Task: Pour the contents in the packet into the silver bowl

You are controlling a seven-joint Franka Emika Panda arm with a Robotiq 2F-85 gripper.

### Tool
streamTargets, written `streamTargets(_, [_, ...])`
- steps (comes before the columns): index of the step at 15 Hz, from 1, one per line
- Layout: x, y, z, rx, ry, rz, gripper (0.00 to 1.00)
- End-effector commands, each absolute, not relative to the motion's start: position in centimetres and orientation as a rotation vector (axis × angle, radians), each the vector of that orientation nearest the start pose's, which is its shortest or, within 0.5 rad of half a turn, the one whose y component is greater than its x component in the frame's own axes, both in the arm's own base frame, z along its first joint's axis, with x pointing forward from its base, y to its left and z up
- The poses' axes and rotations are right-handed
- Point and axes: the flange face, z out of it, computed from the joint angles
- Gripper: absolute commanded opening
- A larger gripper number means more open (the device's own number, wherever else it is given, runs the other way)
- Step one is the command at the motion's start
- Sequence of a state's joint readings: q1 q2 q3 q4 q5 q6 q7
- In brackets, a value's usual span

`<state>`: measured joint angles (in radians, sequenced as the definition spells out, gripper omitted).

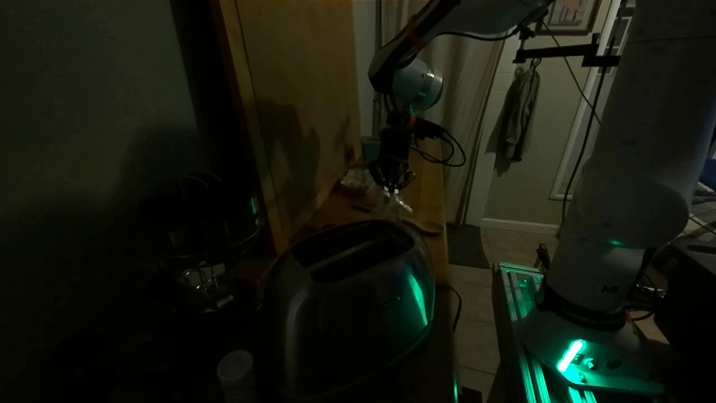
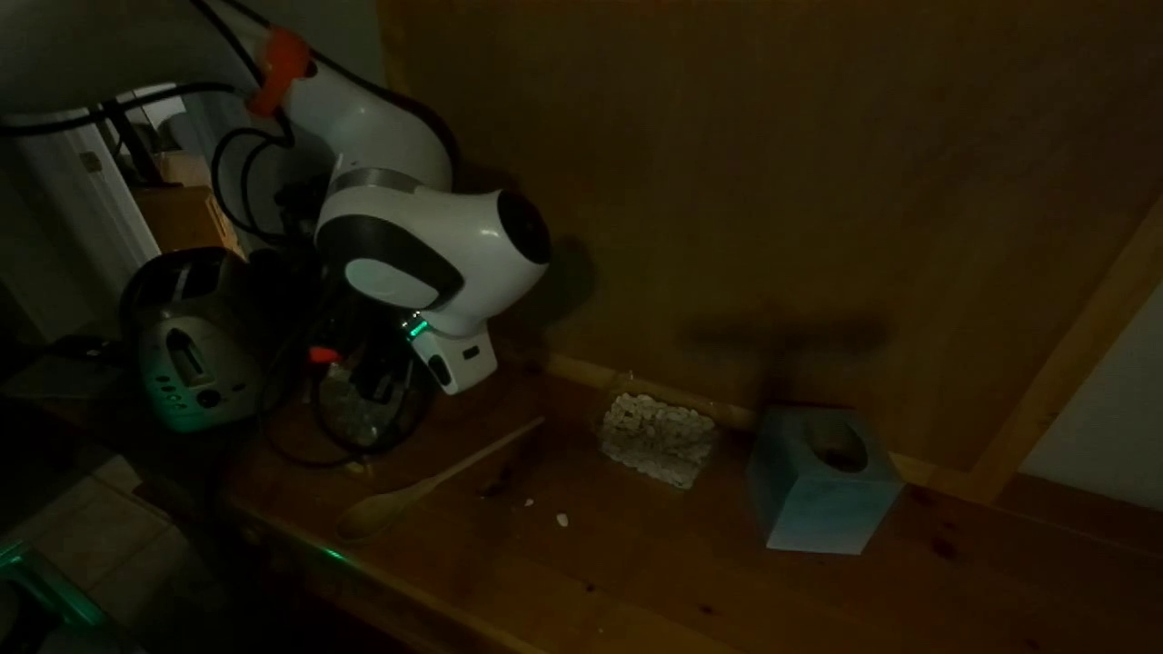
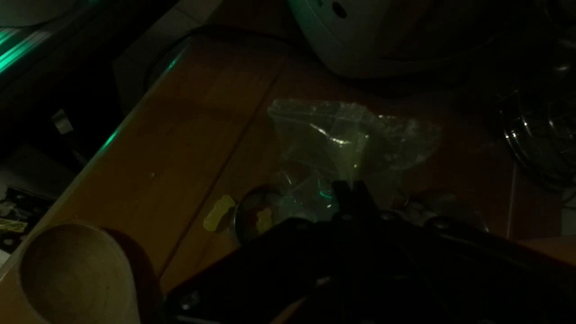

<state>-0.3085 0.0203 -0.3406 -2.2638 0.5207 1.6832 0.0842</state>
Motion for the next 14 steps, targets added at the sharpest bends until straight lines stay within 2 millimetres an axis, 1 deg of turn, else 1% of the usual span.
streamTargets(1, [39.1, -24.2, 33.3, -2.177, 1.077, 0.556, 0.01])
streamTargets(3, [39.6, -24.3, 32.7, -2.204, 1.173, 0.545, 0.01])
streamTargets(4, [39.4, -24.1, 32.9, -2.21, 1.12, 0.562, 0.01])
streamTargets(5, [39.6, -24.1, 32.7, -2.21, 1.148, 0.559, 0.01])
streamTargets(6, [39.3, -24.0, 32.7, -2.199, 1.084, 0.587, 0.01])
streamTargets(7, [39.6, -24.0, 32.3, -2.202, 1.147, 0.573, 0.01])
streamTargets(9, [39.5, -23.9, 32.4, -2.192, 1.101, 0.587, 0.01])
streamTargets(10, [39.8, -24.1, 32.0, -2.224, 1.192, 0.544, 0.01])
streamTargets(11, [39.4, -23.9, 32.5, -2.201, 1.077, 0.578, 0.01])
streamTargets(12, [39.8, -24.0, 32.2, -2.223, 1.163, 0.545, 0.01])
streamTargets(13, [39.5, -23.9, 32.6, -2.199, 1.066, 0.565, 0.01])
streamTargets(14, [39.8, -23.9, 32.3, -2.217, 1.146, 0.55, 0.01])
